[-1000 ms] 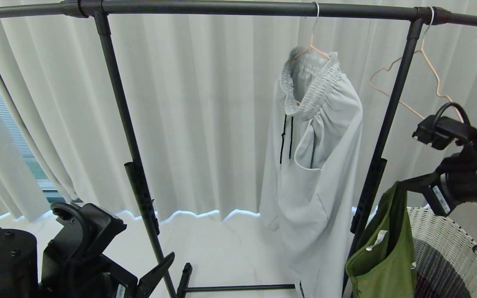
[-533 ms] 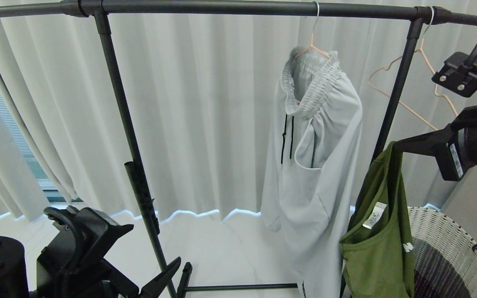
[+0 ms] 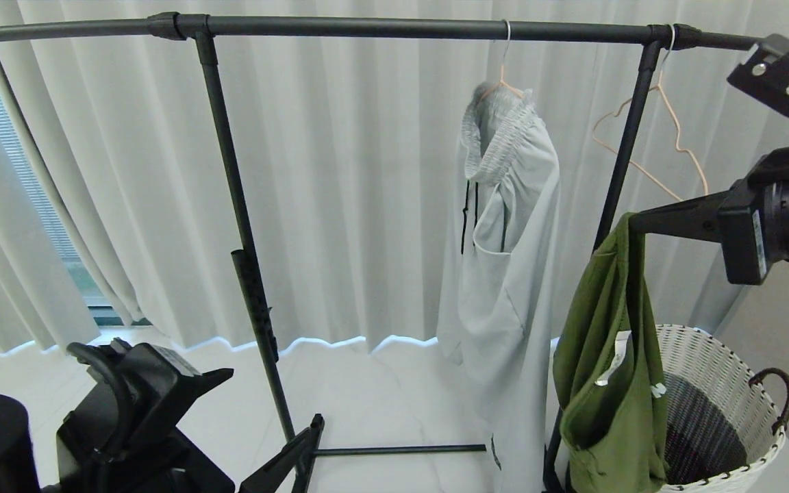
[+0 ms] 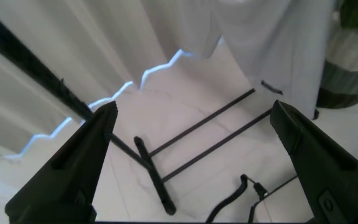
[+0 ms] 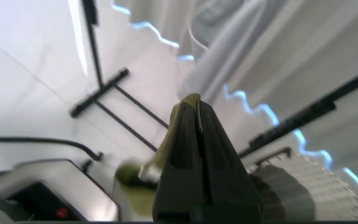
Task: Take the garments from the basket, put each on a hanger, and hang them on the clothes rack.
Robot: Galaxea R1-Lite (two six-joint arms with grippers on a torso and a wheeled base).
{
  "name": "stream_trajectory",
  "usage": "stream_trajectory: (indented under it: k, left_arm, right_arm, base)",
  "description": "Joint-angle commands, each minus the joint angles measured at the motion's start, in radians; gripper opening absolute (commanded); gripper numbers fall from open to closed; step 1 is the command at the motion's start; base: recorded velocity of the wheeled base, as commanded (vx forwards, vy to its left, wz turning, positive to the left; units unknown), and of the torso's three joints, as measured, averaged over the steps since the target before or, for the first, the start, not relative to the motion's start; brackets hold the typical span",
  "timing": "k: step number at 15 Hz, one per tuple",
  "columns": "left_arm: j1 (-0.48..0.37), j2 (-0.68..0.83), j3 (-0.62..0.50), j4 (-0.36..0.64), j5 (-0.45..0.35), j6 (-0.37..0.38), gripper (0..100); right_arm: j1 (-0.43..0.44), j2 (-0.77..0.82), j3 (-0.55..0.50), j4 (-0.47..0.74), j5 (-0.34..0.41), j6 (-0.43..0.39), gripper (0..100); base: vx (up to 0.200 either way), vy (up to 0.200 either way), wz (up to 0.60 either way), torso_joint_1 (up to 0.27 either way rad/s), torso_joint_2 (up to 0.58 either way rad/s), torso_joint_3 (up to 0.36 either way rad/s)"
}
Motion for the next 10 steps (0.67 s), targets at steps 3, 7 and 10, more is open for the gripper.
stream_trajectory:
  k: [3,7,10]
  left_arm:
    - [-0.092,0.135,-0.154,-0.001,-0.007,-0.042,100]
    - [-0.253,0.361,-0.312,-0.001,-0.037,-0.259,100]
    - [-0.255,0.445,-0.406,-0.005,-0.073,-0.371,100]
  right_arm:
    - [0.067,0.002,-0.024,-0.010,0.006,0.017,0]
    - [0.193,0.013,-0.019,-0.093,0.006,0.072,0]
    - [0.229,0.027,-0.021,-0.134,0.007,0.081,0]
  base:
    - [0.000,0.000,0.00,0.000,0.00,0.000]
    - [0.000,0.000,0.00,0.000,0.00,0.000]
    - [0.000,0.000,0.00,0.000,0.00,0.000]
